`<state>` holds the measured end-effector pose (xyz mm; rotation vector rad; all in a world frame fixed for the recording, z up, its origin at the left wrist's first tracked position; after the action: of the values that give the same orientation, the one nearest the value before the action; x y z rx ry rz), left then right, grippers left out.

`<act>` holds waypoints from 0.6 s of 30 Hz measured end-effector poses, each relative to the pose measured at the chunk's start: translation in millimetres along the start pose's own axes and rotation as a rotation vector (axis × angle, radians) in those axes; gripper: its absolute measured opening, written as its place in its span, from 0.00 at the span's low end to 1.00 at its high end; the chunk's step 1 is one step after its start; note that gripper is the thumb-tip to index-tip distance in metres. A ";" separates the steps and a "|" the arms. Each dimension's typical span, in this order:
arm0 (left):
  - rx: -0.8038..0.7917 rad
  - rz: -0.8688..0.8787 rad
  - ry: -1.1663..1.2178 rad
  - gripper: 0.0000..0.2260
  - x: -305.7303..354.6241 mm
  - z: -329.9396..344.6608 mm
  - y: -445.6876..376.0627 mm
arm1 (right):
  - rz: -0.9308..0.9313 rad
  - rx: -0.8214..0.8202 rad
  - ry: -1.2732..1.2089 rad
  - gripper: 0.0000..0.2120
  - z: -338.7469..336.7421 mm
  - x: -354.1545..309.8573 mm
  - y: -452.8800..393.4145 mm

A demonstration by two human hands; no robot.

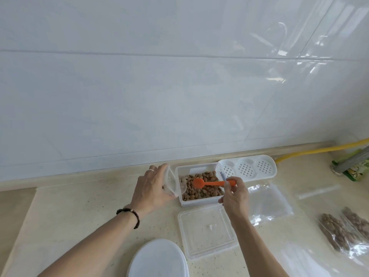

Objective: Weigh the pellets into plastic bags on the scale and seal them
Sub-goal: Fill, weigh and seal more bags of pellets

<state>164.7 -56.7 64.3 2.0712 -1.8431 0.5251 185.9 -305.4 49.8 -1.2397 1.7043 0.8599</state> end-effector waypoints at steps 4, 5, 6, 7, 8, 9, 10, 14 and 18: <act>-0.005 -0.022 -0.016 0.37 -2.7 -1.3 -0.4 | 0.057 -0.105 -0.005 0.05 17.1 -0.5 4.5; -0.006 -0.022 -0.021 0.37 -2.4 -1.3 -0.4 | 0.082 -0.112 -0.020 0.05 18.5 0.0 5.0; -0.005 -0.019 -0.027 0.38 -2.2 -0.8 -0.5 | 0.106 -0.108 -0.040 0.05 18.7 0.8 5.3; -0.005 -0.017 -0.030 0.38 -1.9 -0.6 -0.5 | 0.130 -0.094 -0.063 0.05 17.7 1.4 5.5; -0.004 -0.015 -0.031 0.39 -1.6 -0.5 -0.8 | 0.154 -0.079 -0.089 0.06 16.4 2.5 5.4; -0.001 -0.015 -0.033 0.39 -1.5 -0.3 -1.2 | 0.179 -0.067 -0.115 0.06 14.5 3.6 5.5; 0.002 -0.013 -0.034 0.39 -1.2 -0.2 -1.7 | 0.200 -0.060 -0.139 0.06 12.6 4.7 5.4; -0.006 -0.010 -0.043 0.39 0.3 1.2 -4.6 | 0.275 -0.048 -0.209 0.07 4.6 9.4 5.8; 0.001 -0.001 -0.061 0.38 2.7 2.7 -6.8 | 0.340 0.001 -0.317 0.07 -3.7 11.1 4.9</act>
<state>171.9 -59.6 63.2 2.1113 -1.8756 0.4676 178.5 -311.5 41.4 -0.7704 1.6738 1.1867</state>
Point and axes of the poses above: each hand's wrist, its own y-axis away from the middle knuckle, its own z-axis out of the palm, x = y × z, the point moved 3 cm from there along -y, towards the middle knuckle, and after that the axes turned 6 degrees about -z, right-handed, at the moved point
